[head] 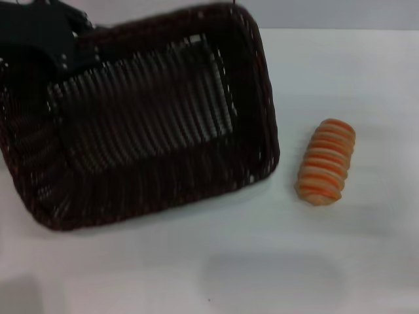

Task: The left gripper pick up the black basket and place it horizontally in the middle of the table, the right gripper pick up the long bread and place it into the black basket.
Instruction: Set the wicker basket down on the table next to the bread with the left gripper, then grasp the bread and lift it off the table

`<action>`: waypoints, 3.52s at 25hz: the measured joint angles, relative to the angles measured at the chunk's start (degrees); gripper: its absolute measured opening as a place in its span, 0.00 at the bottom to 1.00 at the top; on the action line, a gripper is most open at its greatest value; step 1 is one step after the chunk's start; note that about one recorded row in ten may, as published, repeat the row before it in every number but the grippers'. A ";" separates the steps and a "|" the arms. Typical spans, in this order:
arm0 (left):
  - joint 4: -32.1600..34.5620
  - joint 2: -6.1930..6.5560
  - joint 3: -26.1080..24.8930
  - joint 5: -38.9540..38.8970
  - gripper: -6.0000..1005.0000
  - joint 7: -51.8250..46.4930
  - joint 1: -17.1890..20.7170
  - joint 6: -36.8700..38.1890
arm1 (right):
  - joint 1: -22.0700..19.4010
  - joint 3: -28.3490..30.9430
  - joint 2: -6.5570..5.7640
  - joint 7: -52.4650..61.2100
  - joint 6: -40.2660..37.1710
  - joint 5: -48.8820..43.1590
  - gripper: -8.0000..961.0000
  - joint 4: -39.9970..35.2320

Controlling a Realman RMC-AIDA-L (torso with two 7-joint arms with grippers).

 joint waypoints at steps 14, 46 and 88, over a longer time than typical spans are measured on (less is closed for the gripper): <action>9.82 -1.39 6.98 10.84 0.19 0.30 -7.53 -4.55 | -1.67 -0.72 0.00 0.04 1.34 0.03 0.70 1.75; 13.67 -3.57 8.17 8.39 0.52 -0.09 -9.26 -2.13 | -2.37 -1.11 0.00 0.04 1.38 -0.40 0.70 2.33; 24.59 -3.47 -21.23 -50.81 0.81 9.34 11.81 13.75 | -8.64 -3.46 -0.12 1.51 76.57 -1.41 0.70 43.52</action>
